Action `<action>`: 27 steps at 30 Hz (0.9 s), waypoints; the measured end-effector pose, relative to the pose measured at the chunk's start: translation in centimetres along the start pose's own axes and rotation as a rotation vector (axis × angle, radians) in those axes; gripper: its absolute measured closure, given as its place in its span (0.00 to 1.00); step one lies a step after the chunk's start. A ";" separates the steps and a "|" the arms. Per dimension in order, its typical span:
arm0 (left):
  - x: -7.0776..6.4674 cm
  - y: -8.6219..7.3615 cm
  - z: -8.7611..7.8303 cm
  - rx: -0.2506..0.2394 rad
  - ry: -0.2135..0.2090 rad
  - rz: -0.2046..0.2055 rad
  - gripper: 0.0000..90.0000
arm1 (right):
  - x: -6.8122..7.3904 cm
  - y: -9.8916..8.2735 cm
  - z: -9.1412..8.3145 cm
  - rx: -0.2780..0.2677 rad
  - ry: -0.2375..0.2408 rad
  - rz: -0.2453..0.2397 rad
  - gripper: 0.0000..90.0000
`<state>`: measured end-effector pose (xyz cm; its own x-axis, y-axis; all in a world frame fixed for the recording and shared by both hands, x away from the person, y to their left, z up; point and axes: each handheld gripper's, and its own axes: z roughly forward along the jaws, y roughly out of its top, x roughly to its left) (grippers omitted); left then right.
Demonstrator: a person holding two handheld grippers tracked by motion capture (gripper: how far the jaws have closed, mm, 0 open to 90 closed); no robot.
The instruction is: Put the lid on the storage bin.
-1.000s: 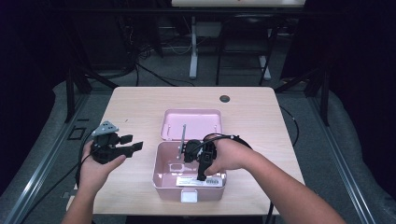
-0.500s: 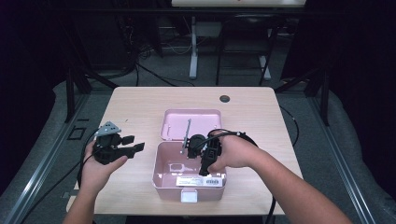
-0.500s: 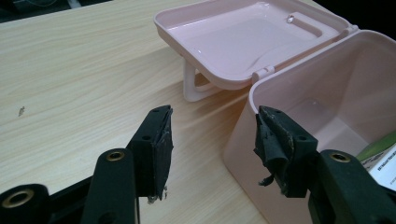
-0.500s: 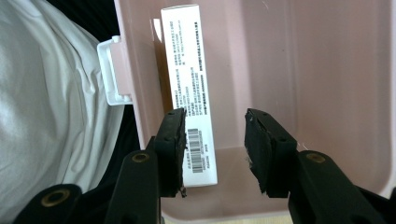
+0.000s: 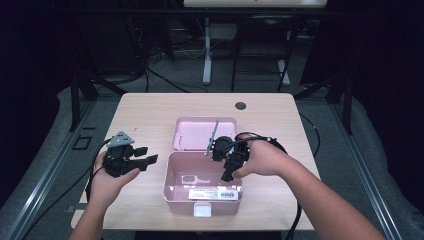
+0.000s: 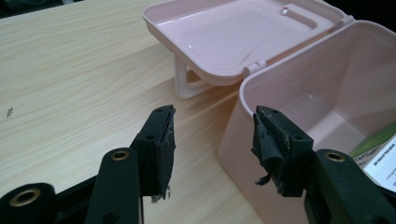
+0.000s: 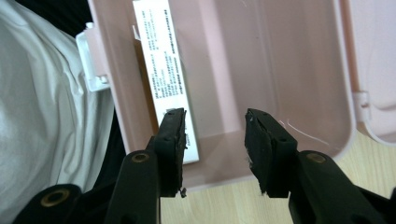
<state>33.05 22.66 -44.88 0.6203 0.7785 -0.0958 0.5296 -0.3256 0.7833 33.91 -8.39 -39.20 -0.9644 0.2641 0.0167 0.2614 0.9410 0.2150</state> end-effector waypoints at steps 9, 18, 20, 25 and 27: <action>-1.0 -0.1 0.8 0.020 -0.017 0.028 0.58 | -1.1 -1.0 -0.5 -0.035 -0.015 0.060 0.64; -2.1 -0.1 1.6 0.049 -0.052 0.052 0.64 | -2.1 -2.2 -0.3 -0.045 -0.035 0.111 0.64; -2.4 -0.1 1.8 0.060 -0.058 0.053 0.65 | -2.3 -2.4 -0.4 -0.048 -0.036 0.126 0.64; -2.7 -0.2 2.0 0.049 -0.061 0.063 0.70 | -3.0 -3.0 -0.7 -0.061 -0.049 0.157 0.64; -2.9 -0.2 1.9 0.040 -0.056 0.069 0.72 | -3.3 -3.2 -0.7 -0.064 -0.056 0.169 0.64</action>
<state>32.30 19.42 -45.92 0.6870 0.7225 -0.0777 0.5066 -0.3996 0.7639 36.19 -12.40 -39.22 -0.9028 0.4301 0.0040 0.4145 0.8674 0.2754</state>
